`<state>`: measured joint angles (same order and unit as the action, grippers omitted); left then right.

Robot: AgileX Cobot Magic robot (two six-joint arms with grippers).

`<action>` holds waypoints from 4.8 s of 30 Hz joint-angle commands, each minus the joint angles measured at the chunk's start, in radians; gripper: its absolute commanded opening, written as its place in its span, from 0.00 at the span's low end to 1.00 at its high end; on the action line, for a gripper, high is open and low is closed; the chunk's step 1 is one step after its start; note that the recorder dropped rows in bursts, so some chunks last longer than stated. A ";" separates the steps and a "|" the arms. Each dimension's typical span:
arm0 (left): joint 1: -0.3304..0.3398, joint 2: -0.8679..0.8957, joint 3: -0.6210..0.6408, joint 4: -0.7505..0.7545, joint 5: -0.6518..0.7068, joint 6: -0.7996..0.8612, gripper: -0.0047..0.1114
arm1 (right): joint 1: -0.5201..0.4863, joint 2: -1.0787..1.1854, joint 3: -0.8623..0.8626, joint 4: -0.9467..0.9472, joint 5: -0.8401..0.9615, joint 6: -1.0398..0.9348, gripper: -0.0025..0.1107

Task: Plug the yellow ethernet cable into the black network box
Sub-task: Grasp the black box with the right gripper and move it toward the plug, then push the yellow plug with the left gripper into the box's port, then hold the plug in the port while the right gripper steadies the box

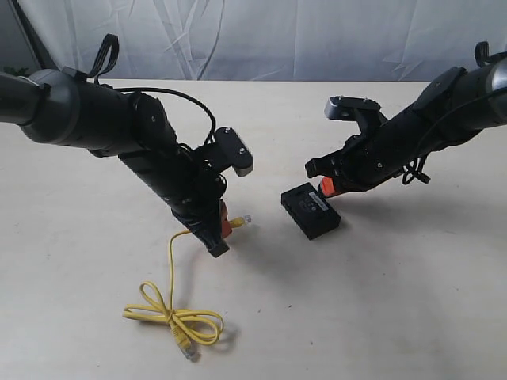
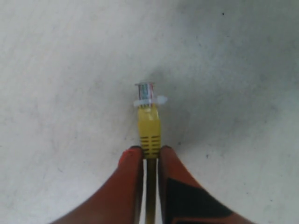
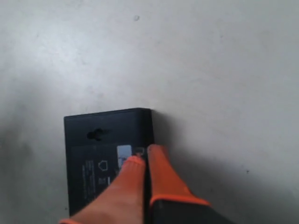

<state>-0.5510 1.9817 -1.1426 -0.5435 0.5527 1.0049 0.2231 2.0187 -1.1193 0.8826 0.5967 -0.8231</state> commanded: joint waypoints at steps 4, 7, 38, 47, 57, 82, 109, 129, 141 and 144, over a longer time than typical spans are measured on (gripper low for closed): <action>0.001 0.001 0.005 -0.002 -0.010 0.011 0.04 | 0.000 0.001 -0.004 0.015 0.084 -0.014 0.01; 0.001 0.001 0.005 -0.002 -0.010 0.027 0.04 | 0.000 0.001 -0.004 0.022 0.107 -0.014 0.01; -0.049 0.110 -0.063 -0.247 -0.088 0.322 0.04 | 0.000 0.001 -0.004 0.027 0.081 -0.014 0.01; -0.049 0.110 -0.063 -0.252 -0.135 0.322 0.04 | 0.000 0.001 -0.004 0.030 0.081 -0.014 0.01; -0.049 0.110 -0.063 -0.250 -0.060 0.345 0.04 | 0.000 0.001 -0.004 0.031 0.081 -0.014 0.01; -0.049 0.110 -0.063 -0.302 -0.038 0.412 0.04 | 0.000 0.001 -0.003 0.031 0.083 -0.012 0.01; -0.049 0.110 -0.063 -0.345 -0.086 0.416 0.04 | 0.000 0.025 -0.003 0.042 0.117 -0.012 0.01; -0.049 0.110 -0.063 -0.347 -0.084 0.419 0.04 | -0.011 0.054 -0.003 0.110 0.143 -0.015 0.01; -0.049 0.110 -0.063 -0.347 -0.084 0.419 0.04 | -0.055 0.011 -0.003 0.088 0.135 -0.002 0.01; -0.049 0.110 -0.063 -0.347 -0.084 0.419 0.04 | -0.055 0.011 -0.003 0.045 0.113 0.031 0.01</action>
<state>-0.5977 2.0894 -1.2064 -0.8762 0.4757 1.4240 0.1741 2.0397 -1.1256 0.9682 0.7304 -0.8152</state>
